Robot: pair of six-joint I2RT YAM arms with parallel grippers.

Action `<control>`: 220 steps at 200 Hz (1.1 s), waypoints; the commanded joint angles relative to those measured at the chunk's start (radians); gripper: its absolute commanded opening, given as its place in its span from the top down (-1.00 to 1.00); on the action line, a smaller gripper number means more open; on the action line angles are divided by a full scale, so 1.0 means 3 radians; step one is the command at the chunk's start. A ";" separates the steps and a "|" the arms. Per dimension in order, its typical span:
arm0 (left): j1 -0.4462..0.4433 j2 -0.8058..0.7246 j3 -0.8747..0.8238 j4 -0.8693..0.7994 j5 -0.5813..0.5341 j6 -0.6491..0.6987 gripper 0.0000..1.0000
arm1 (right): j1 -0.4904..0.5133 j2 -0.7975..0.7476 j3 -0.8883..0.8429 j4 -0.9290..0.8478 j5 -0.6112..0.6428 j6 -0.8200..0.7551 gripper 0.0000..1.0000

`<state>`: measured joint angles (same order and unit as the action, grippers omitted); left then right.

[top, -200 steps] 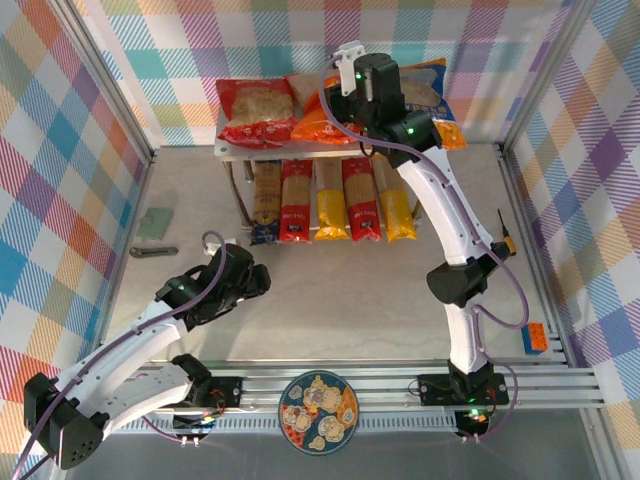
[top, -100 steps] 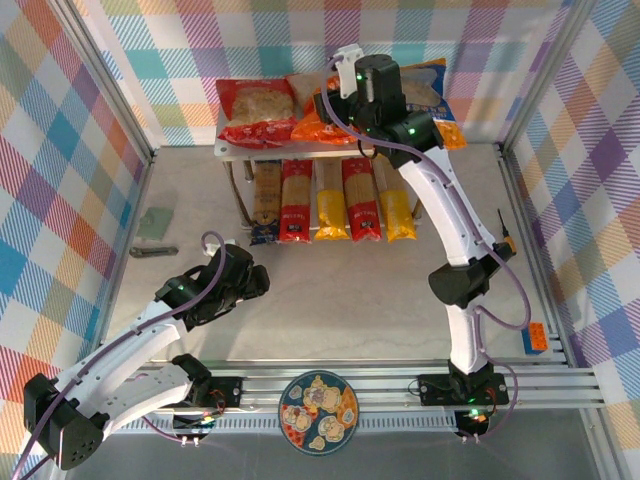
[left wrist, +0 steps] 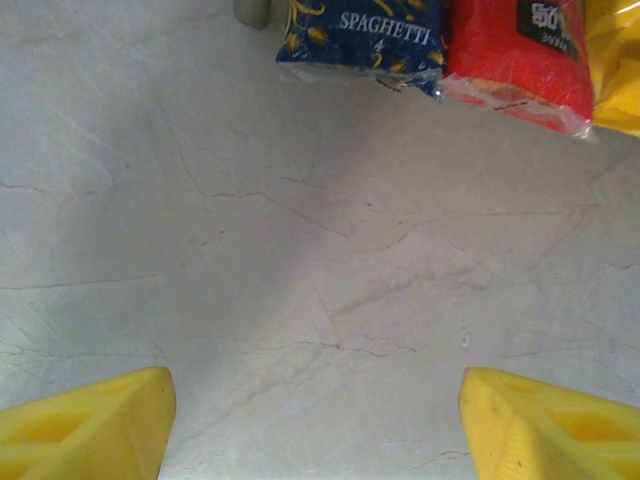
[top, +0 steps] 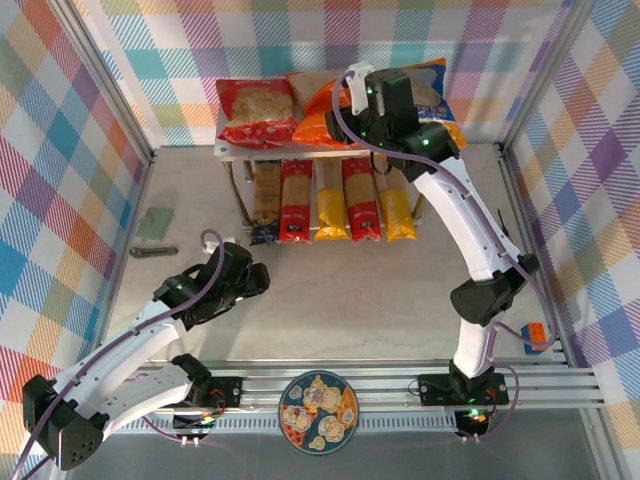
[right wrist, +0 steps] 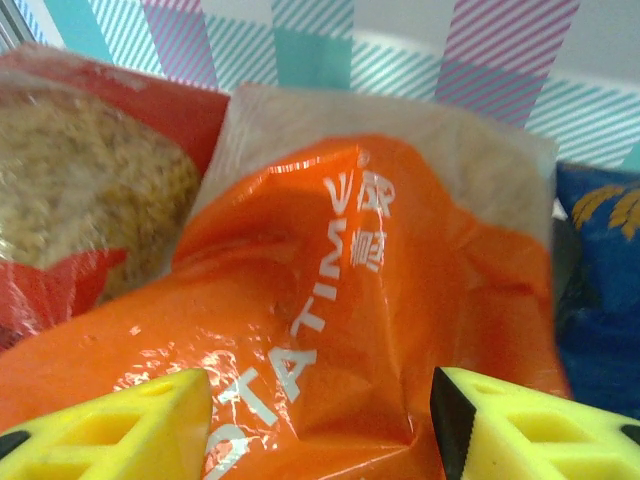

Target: Place and organize the pasta boxes and bags onto the shelf

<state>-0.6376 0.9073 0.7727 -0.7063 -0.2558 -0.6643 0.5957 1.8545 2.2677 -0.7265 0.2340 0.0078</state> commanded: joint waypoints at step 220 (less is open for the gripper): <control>0.0049 0.0002 0.0216 -0.0100 -0.0088 0.0100 -0.53 | -0.0008 -0.1339 -0.1028 0.0981 -0.0181 0.0120 -0.31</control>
<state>-0.6319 0.9092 0.7914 -0.7090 -0.2569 -0.6598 0.5957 1.5215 2.0182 -0.5182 0.2043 0.0235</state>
